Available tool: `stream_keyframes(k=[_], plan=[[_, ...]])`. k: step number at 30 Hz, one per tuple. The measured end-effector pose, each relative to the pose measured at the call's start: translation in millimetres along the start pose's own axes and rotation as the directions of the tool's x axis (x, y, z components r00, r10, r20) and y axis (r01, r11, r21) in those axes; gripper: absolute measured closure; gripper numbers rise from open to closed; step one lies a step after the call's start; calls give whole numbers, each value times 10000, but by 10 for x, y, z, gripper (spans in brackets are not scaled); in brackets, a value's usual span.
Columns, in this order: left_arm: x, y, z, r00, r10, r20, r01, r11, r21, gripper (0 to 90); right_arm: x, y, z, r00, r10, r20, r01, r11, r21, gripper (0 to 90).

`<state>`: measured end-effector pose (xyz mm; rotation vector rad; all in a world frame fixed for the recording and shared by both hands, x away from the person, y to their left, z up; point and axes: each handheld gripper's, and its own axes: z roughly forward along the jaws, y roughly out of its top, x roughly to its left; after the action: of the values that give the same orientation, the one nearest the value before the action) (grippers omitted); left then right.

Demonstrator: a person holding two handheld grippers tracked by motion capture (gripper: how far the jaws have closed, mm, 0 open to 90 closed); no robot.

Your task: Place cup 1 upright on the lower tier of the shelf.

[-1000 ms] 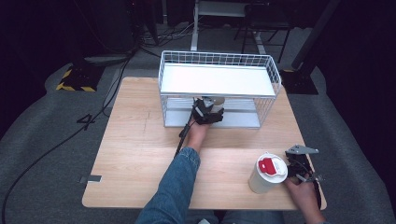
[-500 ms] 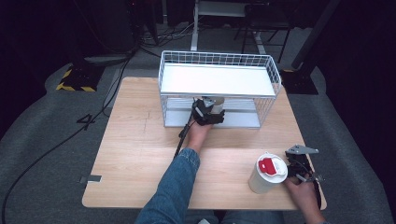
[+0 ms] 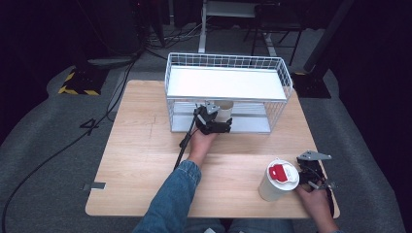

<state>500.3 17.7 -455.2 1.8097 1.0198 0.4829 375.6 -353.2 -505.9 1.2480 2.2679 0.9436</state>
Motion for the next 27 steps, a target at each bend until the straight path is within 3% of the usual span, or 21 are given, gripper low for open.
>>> stream_keyframes(k=[8,17,23,27], plan=[[-54,14,-226,9990,86,434,-80,9999,-127,16,0,0,0,10000,4,-1,-4,10000,-2,5],[-120,-35,-599,9957,330,861,-301,9990,-341,19,0,0,0,10000,4,0,-4,10000,1,5],[-135,-64,-877,9945,492,922,-474,9986,-225,21,-1,1,0,10000,13,-9,-13,10000,4,5],[-143,-69,-1055,9934,847,776,-836,9963,-173,25,3,-5,-6,10000,2,5,-2,10000,-6,6]])
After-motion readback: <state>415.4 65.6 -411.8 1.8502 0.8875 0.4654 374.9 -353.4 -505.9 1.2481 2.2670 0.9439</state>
